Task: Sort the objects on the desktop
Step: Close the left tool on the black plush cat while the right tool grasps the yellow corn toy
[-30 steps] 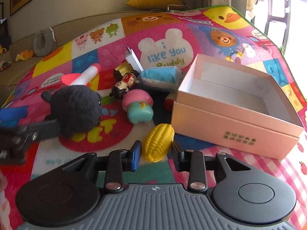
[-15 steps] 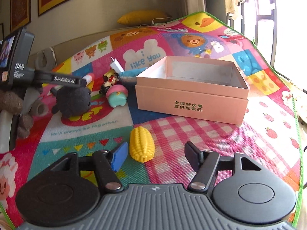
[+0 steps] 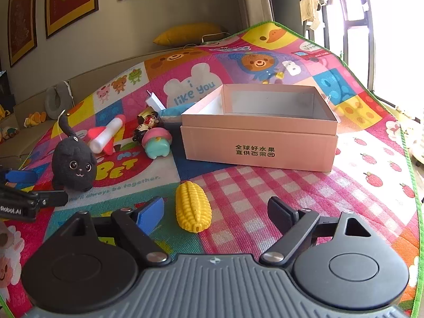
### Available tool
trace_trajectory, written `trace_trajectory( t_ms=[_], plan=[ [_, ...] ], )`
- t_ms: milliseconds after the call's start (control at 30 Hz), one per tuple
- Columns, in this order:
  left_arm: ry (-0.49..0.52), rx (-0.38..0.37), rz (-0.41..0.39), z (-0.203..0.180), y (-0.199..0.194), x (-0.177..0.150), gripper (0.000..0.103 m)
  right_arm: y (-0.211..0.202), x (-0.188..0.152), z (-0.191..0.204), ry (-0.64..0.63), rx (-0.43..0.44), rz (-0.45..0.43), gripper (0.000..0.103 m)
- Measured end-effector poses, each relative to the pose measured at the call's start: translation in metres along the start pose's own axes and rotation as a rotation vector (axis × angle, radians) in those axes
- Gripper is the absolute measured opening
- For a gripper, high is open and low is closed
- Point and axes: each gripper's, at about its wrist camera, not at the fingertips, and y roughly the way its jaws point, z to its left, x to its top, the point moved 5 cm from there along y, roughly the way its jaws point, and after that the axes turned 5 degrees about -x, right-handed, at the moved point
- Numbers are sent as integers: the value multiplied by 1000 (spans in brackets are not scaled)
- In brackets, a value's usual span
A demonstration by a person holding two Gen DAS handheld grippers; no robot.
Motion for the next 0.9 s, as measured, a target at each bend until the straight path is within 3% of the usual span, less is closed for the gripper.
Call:
trace_trajectory(
  t_ms=[100,200,300,400,500,600,800,867,900],
  plan=[
    [-19,-10,-44,-1,-4,11,103,3,-4,0,3,-4,15,90],
    [-10,33,-86,3,7,32,103,7,-7,0,6,-8,37,90],
    [10,66,-77,10,31,49,103,6,-8,2,-5,-12,33,92],
    [-10,30,-74,12,47,63,103,4,-9,3,-11,-15,20,96],
    [-12,-24,-122,3,47,77,103,4,-9,3,-11,-16,20,96],
    [-18,-16,-130,-2,43,83,103,3,-4,3,-2,-10,32,96],
    [-54,43,-52,21,28,46,103,-3,44,42,-47,168,-18,96],
    [-59,58,-51,32,19,35,103,10,64,60,-12,235,24,88],
    [-76,60,-50,40,15,30,103,20,74,69,5,267,47,79]
  ],
)
